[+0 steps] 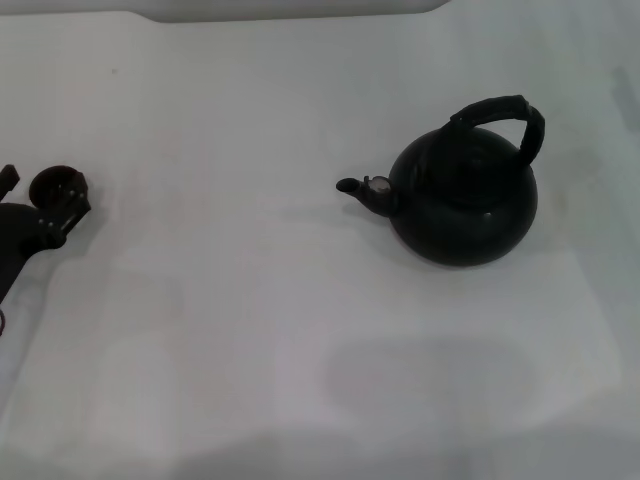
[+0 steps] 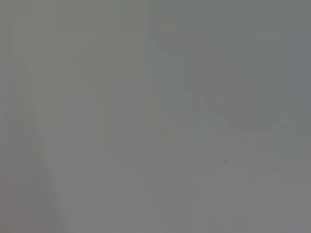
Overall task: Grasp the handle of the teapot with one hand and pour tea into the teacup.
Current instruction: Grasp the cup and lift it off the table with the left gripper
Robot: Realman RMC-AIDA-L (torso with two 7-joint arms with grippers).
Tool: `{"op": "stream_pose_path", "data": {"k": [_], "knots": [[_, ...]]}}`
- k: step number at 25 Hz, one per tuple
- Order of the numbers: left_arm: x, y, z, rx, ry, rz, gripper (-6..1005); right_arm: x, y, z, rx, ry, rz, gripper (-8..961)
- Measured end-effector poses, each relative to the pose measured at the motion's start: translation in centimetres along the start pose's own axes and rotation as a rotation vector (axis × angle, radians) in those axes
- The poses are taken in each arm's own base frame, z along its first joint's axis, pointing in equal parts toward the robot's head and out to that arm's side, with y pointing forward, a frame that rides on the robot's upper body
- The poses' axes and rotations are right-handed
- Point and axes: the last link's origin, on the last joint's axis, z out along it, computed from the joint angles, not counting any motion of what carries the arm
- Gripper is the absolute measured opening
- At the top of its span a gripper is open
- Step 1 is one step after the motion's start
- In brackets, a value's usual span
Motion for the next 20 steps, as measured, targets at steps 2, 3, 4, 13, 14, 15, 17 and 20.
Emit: {"op": "stream_pose_path", "data": {"k": [2, 3, 4, 13, 14, 15, 17, 20], "knots": [[-0.01, -0.06, -0.02, 0.001, -0.001, 0.0, 889, 0.03, 0.0, -0.06, 0.001, 0.001, 0.001, 688], [-0.04, -0.09, -0.04, 0.003, -0.003, 0.0, 889, 0.04, -0.01, -0.09, 0.001, 0.0, 0.001, 688], [-0.04, -0.11, -0.06, 0.003, -0.003, 0.0, 889, 0.03, -0.01, -0.11, 0.001, -0.001, 0.002, 688], [-0.17, -0.1, 0.41, 0.001, -0.028, 0.007, 890, -0.05, 0.06, -0.05, -0.003, -0.005, 0.004, 689], [-0.14, -0.08, 0.47, 0.0, -0.028, 0.008, 890, -0.05, 0.08, -0.03, -0.004, -0.005, 0.004, 689], [-0.12, -0.07, 0.51, -0.002, -0.028, 0.01, 889, -0.05, 0.09, -0.03, -0.004, -0.005, 0.004, 689], [-0.13, -0.03, 0.65, -0.008, -0.034, 0.015, 888, -0.03, 0.13, -0.01, -0.004, -0.006, 0.005, 689], [-0.14, -0.03, 0.67, -0.008, -0.036, 0.015, 887, -0.04, 0.16, 0.01, -0.005, -0.007, 0.005, 688]]}}
